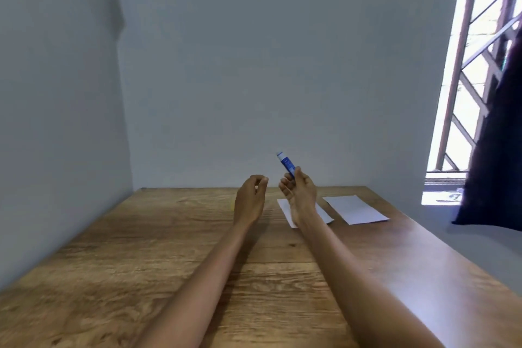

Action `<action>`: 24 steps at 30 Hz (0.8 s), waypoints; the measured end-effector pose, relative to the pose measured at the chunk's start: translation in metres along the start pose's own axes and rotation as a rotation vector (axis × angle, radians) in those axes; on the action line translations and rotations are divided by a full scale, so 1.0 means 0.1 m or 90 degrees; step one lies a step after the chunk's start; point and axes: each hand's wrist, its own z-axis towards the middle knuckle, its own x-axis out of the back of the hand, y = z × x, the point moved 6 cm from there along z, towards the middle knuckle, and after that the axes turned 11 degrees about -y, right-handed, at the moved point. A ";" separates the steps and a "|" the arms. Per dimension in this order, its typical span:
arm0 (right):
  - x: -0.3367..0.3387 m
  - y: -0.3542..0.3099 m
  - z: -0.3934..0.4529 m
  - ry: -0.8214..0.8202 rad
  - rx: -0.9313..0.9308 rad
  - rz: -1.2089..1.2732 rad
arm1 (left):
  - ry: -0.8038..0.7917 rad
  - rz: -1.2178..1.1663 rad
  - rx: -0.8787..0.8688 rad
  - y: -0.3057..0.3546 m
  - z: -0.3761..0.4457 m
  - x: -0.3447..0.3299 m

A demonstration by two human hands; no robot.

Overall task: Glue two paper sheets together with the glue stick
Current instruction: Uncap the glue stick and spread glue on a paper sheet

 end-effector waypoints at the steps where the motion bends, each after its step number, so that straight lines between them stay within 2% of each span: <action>1: 0.10 -0.10 0.05 0.019 -0.001 -0.009 | -0.037 0.056 0.023 -0.03 0.08 -0.07; 5: 0.56 -0.40 0.24 0.049 -0.003 -0.041 | -0.216 0.279 0.112 -0.21 0.34 -0.52; 11: 0.82 -0.24 0.37 0.004 -0.080 -0.045 | -0.304 0.392 0.198 -0.38 0.53 -0.80; 16: 1.00 -0.10 0.45 0.042 -0.111 -0.056 | -0.279 0.384 0.244 -0.51 0.64 -0.85; 20: 1.03 -0.04 0.49 0.023 -0.116 -0.145 | -0.204 0.352 0.259 -0.55 0.71 -0.82; 24: 0.98 -0.03 0.50 -0.008 -0.108 -0.234 | -0.181 0.325 0.285 -0.56 0.72 -0.77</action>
